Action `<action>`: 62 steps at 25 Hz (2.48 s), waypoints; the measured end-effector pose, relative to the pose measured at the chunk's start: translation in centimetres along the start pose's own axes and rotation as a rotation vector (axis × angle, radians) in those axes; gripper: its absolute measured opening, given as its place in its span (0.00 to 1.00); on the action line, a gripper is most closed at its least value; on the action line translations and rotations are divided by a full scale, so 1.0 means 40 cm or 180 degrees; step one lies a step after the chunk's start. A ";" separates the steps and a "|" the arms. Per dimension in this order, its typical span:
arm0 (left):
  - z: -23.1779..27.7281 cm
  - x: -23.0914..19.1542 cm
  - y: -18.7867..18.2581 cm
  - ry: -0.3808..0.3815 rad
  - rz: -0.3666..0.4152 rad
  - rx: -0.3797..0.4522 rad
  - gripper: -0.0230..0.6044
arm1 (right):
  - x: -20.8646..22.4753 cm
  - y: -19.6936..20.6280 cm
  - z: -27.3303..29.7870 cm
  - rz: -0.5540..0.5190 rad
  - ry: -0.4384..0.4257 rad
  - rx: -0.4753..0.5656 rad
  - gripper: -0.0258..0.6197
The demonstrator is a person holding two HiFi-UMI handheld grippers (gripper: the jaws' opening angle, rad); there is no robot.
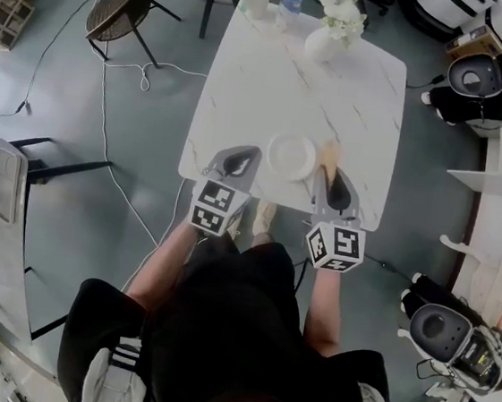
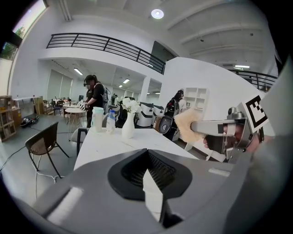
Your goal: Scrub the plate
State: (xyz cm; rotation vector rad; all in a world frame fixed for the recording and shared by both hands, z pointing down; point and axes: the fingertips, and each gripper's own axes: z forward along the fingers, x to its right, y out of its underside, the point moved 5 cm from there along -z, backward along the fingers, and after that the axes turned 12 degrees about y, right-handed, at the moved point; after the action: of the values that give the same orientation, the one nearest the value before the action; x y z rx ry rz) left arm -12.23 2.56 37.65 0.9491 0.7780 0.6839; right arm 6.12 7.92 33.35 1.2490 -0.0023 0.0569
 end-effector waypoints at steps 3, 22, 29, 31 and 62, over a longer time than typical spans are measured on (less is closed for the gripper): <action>0.034 -0.004 0.021 -0.0076 -0.0143 -0.0085 0.05 | 0.011 0.032 0.050 -0.0032 -0.0133 -0.0142 0.18; 0.231 -0.040 0.219 -0.0359 -0.0712 -0.0565 0.05 | 0.101 0.232 0.248 -0.0005 -0.0689 -0.0785 0.18; 0.273 -0.053 0.277 -0.0454 -0.0915 -0.0684 0.05 | 0.109 0.291 0.272 0.0011 -0.0809 -0.0922 0.18; 0.283 -0.057 0.292 -0.0491 -0.0964 -0.0754 0.05 | 0.113 0.297 0.274 0.0013 -0.0823 -0.0944 0.18; 0.379 -0.117 0.394 -0.0660 -0.1656 -0.1161 0.15 | 0.025 0.355 0.385 -0.0055 -0.1216 -0.1111 0.18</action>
State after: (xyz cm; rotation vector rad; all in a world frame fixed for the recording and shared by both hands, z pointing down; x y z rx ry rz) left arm -4.97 -1.19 58.46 0.4451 0.6494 0.2508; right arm 6.92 -2.15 51.72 0.8951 -0.3200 -0.1910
